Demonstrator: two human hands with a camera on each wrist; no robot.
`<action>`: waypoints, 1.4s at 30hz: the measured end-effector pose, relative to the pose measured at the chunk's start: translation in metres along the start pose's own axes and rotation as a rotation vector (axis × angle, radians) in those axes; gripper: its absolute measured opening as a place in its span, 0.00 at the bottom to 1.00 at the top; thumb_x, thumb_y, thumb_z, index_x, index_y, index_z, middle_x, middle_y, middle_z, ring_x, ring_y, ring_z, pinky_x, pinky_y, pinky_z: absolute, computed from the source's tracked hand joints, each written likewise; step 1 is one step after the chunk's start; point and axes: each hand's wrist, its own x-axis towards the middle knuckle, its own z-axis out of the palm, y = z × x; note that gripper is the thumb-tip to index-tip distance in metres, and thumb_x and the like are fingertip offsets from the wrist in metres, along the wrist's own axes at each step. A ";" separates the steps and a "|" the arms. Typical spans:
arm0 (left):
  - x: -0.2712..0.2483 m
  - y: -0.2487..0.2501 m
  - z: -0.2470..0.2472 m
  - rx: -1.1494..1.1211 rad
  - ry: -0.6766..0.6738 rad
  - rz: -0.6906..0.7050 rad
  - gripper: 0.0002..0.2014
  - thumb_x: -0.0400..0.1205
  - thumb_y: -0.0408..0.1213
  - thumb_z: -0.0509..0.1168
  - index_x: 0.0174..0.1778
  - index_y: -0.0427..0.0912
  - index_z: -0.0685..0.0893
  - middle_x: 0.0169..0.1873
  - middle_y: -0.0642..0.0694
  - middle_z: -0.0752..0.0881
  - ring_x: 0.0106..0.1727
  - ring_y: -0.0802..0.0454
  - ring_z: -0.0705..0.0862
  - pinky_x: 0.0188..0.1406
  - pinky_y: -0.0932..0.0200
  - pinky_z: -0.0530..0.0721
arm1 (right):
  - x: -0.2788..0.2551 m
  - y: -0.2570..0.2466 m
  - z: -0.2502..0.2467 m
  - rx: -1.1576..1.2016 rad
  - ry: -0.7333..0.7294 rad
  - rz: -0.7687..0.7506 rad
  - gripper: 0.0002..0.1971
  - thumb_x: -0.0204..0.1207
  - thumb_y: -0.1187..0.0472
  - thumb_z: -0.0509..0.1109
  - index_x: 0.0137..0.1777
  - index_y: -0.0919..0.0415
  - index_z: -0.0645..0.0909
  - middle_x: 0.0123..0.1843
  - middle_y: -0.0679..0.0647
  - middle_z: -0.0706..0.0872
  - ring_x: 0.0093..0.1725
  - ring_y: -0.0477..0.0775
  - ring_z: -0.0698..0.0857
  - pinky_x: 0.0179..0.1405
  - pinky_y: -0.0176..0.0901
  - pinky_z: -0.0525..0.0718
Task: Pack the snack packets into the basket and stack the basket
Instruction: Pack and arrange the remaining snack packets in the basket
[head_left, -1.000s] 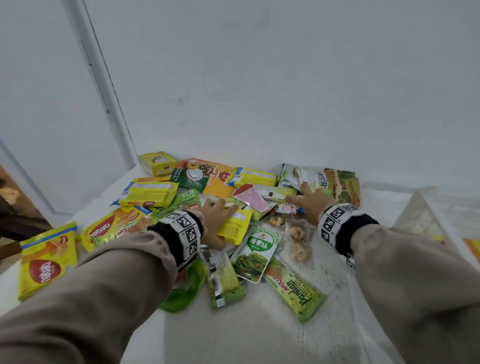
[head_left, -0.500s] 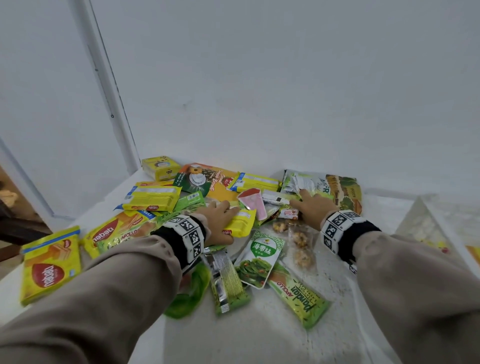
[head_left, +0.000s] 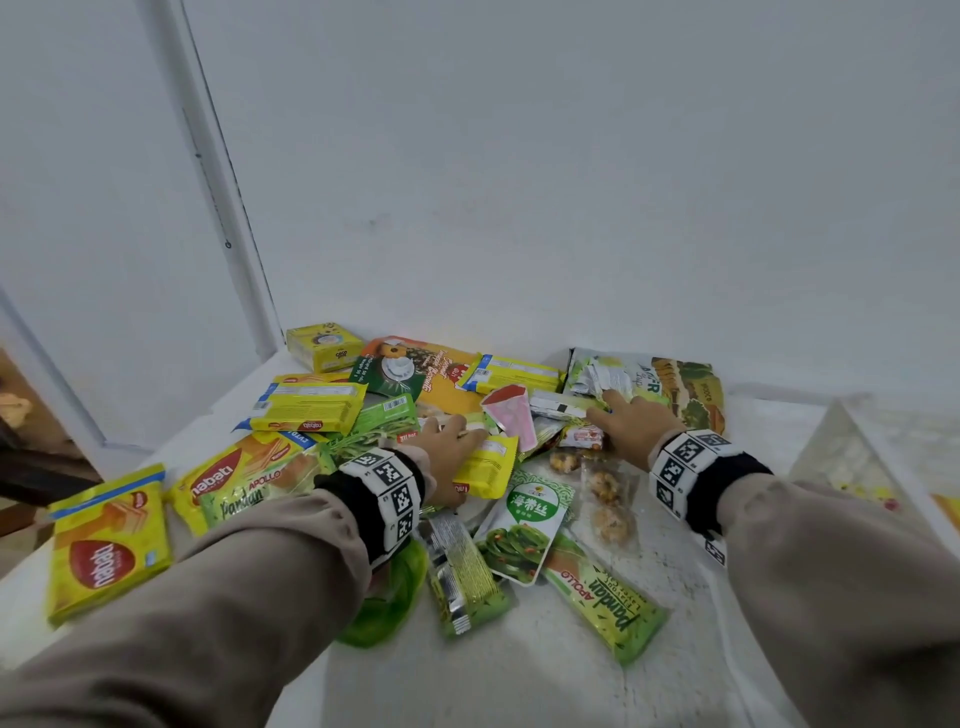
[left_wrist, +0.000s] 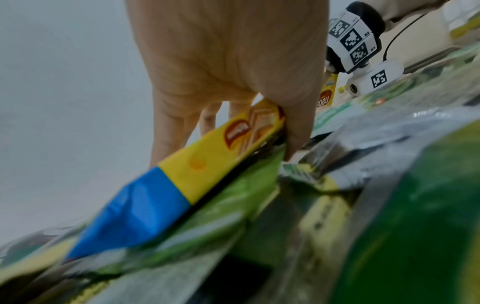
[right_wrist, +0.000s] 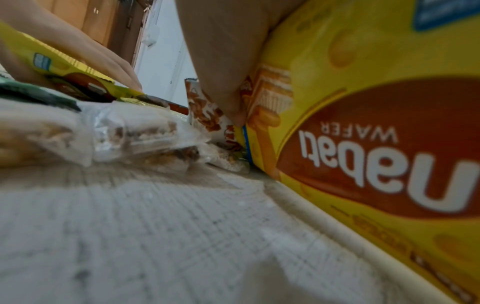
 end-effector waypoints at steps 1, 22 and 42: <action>0.000 0.001 0.000 0.010 0.009 0.004 0.41 0.75 0.45 0.67 0.80 0.47 0.51 0.74 0.40 0.60 0.73 0.35 0.64 0.66 0.40 0.74 | -0.001 0.000 0.000 0.000 0.002 0.000 0.23 0.79 0.68 0.61 0.72 0.55 0.62 0.72 0.61 0.65 0.56 0.61 0.79 0.39 0.45 0.73; -0.019 -0.016 -0.049 -0.458 0.271 0.055 0.29 0.78 0.30 0.65 0.76 0.44 0.67 0.70 0.46 0.76 0.67 0.46 0.77 0.61 0.64 0.72 | -0.024 0.024 -0.036 0.185 0.053 -0.011 0.13 0.82 0.59 0.58 0.64 0.55 0.74 0.64 0.58 0.75 0.55 0.60 0.81 0.49 0.47 0.79; -0.076 -0.017 -0.095 -0.679 0.497 0.109 0.12 0.74 0.28 0.70 0.53 0.31 0.85 0.43 0.39 0.86 0.39 0.54 0.76 0.31 0.73 0.68 | -0.080 0.013 -0.101 0.343 0.123 0.034 0.15 0.80 0.57 0.64 0.66 0.55 0.80 0.63 0.55 0.83 0.61 0.56 0.81 0.57 0.43 0.76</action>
